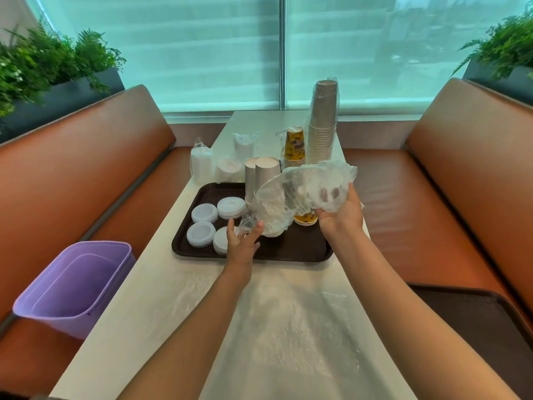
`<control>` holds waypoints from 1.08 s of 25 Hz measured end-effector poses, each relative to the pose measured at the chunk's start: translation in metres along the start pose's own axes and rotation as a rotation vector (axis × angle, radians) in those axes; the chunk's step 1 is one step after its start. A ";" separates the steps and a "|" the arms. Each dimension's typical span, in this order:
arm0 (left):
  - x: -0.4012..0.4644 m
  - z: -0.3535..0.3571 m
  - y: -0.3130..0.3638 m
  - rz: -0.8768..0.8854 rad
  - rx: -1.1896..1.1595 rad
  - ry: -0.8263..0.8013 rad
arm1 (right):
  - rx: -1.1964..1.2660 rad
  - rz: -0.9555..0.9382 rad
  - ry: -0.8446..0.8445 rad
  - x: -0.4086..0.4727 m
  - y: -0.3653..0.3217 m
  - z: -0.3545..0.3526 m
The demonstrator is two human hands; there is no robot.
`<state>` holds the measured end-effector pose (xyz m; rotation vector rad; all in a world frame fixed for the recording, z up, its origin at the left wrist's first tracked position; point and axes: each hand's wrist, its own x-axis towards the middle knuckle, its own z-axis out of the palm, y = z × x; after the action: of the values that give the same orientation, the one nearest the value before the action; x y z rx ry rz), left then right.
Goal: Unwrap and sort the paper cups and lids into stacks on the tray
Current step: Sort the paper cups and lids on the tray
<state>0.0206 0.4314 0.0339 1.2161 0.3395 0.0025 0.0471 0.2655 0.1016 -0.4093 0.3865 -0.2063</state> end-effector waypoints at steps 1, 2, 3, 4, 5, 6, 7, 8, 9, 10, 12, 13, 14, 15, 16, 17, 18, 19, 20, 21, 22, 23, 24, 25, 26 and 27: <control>-0.001 -0.001 0.001 -0.020 -0.061 -0.004 | -0.001 0.014 0.004 0.000 -0.001 -0.002; -0.001 -0.002 0.002 -0.028 -0.103 -0.010 | 0.001 0.028 0.006 -0.001 -0.002 -0.004; 0.000 -0.002 0.004 -0.028 -0.114 -0.025 | 0.000 0.030 0.015 -0.001 -0.003 -0.008; 0.002 -0.003 0.006 -0.029 -0.104 -0.034 | -0.002 0.034 0.022 -0.002 -0.005 -0.011; 0.004 -0.002 0.008 -0.028 -0.078 -0.026 | -0.010 0.022 0.029 -0.001 -0.006 -0.016; 0.005 0.000 0.011 -0.021 -0.071 0.001 | -0.022 0.008 0.033 -0.002 -0.007 -0.020; 0.007 0.001 0.016 -0.001 -0.077 0.046 | -0.048 -0.008 0.041 -0.003 -0.007 -0.024; 0.008 0.001 0.021 0.034 -0.074 0.104 | -0.072 -0.015 0.049 -0.004 -0.007 -0.027; 0.012 -0.001 0.026 0.086 -0.056 0.165 | -0.099 -0.029 0.068 -0.006 -0.008 -0.029; 0.016 -0.005 0.030 0.141 -0.049 0.213 | -0.128 -0.037 0.084 -0.008 -0.008 -0.032; 0.023 -0.018 0.041 0.235 -0.050 0.270 | -0.230 -0.095 0.144 -0.013 -0.010 -0.037; 0.027 -0.027 0.047 0.275 -0.023 0.284 | -0.279 -0.150 0.191 -0.015 -0.012 -0.040; 0.031 -0.039 0.053 0.320 0.027 0.303 | -0.327 -0.205 0.225 -0.019 -0.015 -0.041; 0.033 -0.051 0.060 0.368 0.089 0.329 | -0.382 -0.255 0.260 -0.020 -0.019 -0.044; 0.033 -0.064 0.070 0.410 0.145 0.369 | -0.434 -0.301 0.314 -0.022 -0.022 -0.048; 0.034 -0.081 0.080 0.441 0.188 0.416 | -0.472 -0.346 0.385 -0.025 -0.024 -0.052; 0.034 -0.098 0.089 0.467 0.208 0.450 | -0.498 -0.390 0.453 -0.028 -0.025 -0.057; 0.036 -0.114 0.097 0.472 0.221 0.454 | -0.516 -0.441 0.497 -0.031 -0.026 -0.062; 0.038 -0.128 0.104 0.450 0.233 0.431 | -0.552 -0.483 0.517 -0.035 -0.024 -0.066; 0.043 -0.140 0.107 0.383 0.277 0.410 | -0.603 -0.511 0.515 -0.040 -0.020 -0.069; 0.046 -0.147 0.109 0.284 0.329 0.390 | -0.655 -0.524 0.513 -0.043 -0.017 -0.073; 0.050 -0.153 0.110 0.176 0.387 0.360 | -0.699 -0.527 0.523 -0.045 -0.014 -0.077; 0.051 -0.157 0.109 0.068 0.418 0.309 | -0.741 -0.529 0.548 -0.047 -0.011 -0.081; 0.051 -0.160 0.105 -0.004 0.431 0.237 | -0.779 -0.538 0.576 -0.048 -0.010 -0.086; 0.049 -0.163 0.100 -0.042 0.469 0.169 | -0.815 -0.557 0.606 -0.049 -0.010 -0.092; 0.046 -0.168 0.094 -0.054 0.500 0.114 | -0.846 -0.574 0.634 -0.052 -0.010 -0.098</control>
<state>0.0373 0.6271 0.0575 1.7050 0.4906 -0.0626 -0.0409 0.2368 0.0400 -1.3036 0.9829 -0.7489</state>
